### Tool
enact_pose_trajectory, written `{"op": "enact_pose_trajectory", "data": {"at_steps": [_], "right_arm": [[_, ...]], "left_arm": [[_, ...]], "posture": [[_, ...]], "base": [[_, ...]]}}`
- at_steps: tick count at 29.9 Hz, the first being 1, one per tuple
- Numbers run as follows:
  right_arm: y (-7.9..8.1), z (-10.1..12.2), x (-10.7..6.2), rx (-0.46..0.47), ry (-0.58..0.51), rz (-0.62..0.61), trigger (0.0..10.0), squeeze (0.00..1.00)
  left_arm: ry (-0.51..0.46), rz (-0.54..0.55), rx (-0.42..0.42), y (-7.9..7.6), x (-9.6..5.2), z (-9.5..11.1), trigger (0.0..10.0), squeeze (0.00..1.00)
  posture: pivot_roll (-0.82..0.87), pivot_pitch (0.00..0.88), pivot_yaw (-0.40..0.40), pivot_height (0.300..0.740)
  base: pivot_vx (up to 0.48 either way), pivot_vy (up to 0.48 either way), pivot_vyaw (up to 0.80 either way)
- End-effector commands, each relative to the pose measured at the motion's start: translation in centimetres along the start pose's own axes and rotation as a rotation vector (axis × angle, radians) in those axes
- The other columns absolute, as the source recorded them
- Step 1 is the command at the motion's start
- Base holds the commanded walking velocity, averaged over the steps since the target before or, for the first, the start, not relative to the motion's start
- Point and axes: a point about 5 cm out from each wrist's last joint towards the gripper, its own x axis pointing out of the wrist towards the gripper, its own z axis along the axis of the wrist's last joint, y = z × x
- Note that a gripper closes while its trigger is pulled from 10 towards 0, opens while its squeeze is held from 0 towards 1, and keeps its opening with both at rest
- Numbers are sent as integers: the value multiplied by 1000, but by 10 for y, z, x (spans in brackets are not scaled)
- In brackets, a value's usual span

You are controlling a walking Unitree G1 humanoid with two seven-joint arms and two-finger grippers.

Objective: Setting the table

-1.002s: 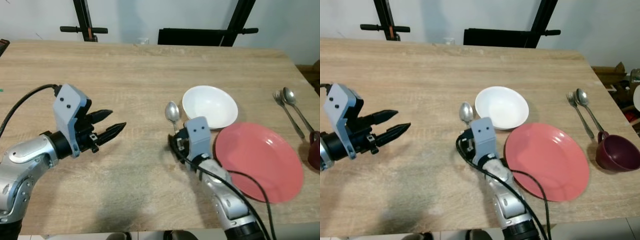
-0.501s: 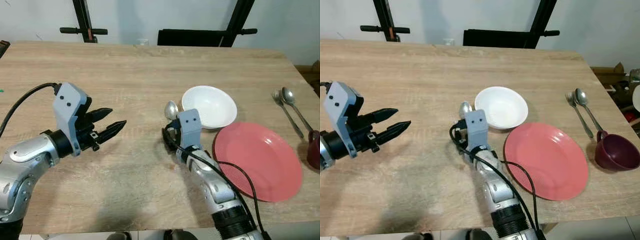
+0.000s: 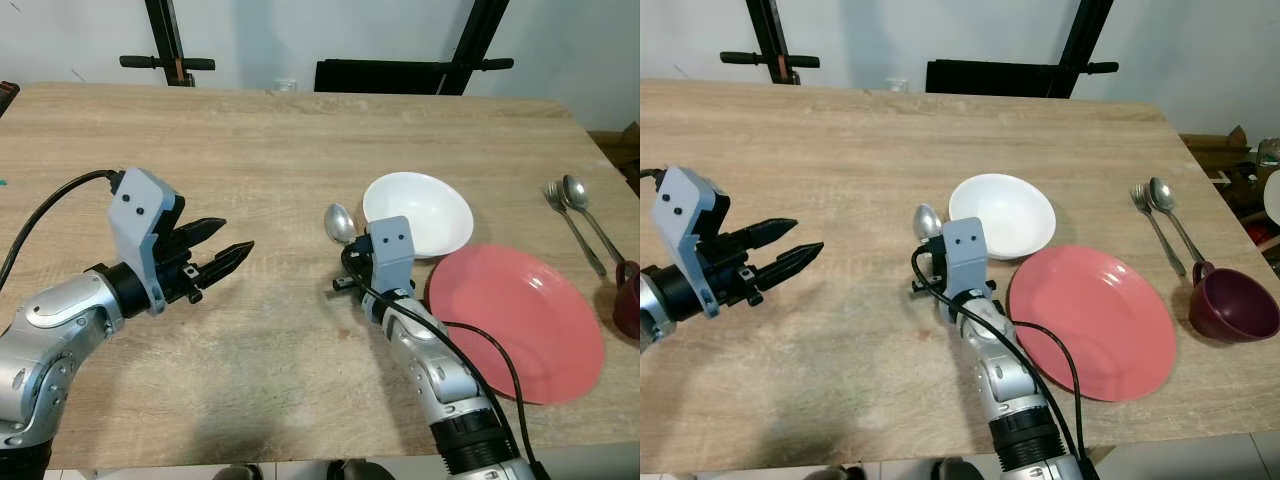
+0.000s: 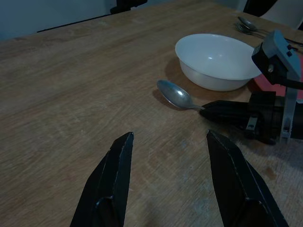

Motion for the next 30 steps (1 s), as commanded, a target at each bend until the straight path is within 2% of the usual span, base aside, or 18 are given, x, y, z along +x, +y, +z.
{"op": "enact_pose_trajectory", "data": {"at_steps": [1,4,5,6,7,8,9,12,16,19,23,30], "right_arm": [[1,-35,-7,36,146,8,0,0],[1,-30,-8,42,122,15,0,0],[2,-21,-10,56,66,36,0,0],[5,-4,-15,81,-38,68,0,0],[5,-4,-15,81,-38,68,0,0],[6,16,-23,136,-147,95,3059,0],[6,33,-34,185,-246,110,10000,0],[5,43,-41,214,-300,116,10000,0],[6,53,-71,271,-389,90,10000,0],[9,53,-80,292,-411,76,10000,0],[4,55,-82,332,-455,-22,10000,0],[-7,61,-80,340,-482,-103,10000,0]], "left_arm": [[9,-5,-4,-2,1,-4,10000,0],[9,-3,-6,-2,2,-5,10000,0],[10,0,-8,-2,2,-6,10000,0],[9,19,-8,-2,3,-8,10000,0],[9,19,-8,-2,3,-8,10000,0],[2,58,-10,1,4,-9,10000,0],[-14,115,-26,5,5,-9,10000,0],[-25,153,-38,8,6,-9,10000,0],[-62,330,-70,16,0,-6,10000,0],[-60,387,-61,15,-3,-5,10000,0],[-45,471,-59,8,1,-11,10000,0],[-38,563,-61,5,12,-18,10000,0]], "posture": [[54,85,22,740],[47,76,21,740],[43,74,22,740],[37,72,24,740],[37,72,24,740],[28,71,27,740],[22,70,29,740],[16,68,31,740],[-5,66,48,740],[-15,68,58,740],[-24,64,64,740],[-29,57,61,740]], "base": [[0,0,0],[0,0,0],[0,0,0],[0,0,0],[0,0,0],[0,0,0],[0,0,0],[0,0,0],[0,0,0],[0,0,0],[0,0,0],[0,0,0]]}}
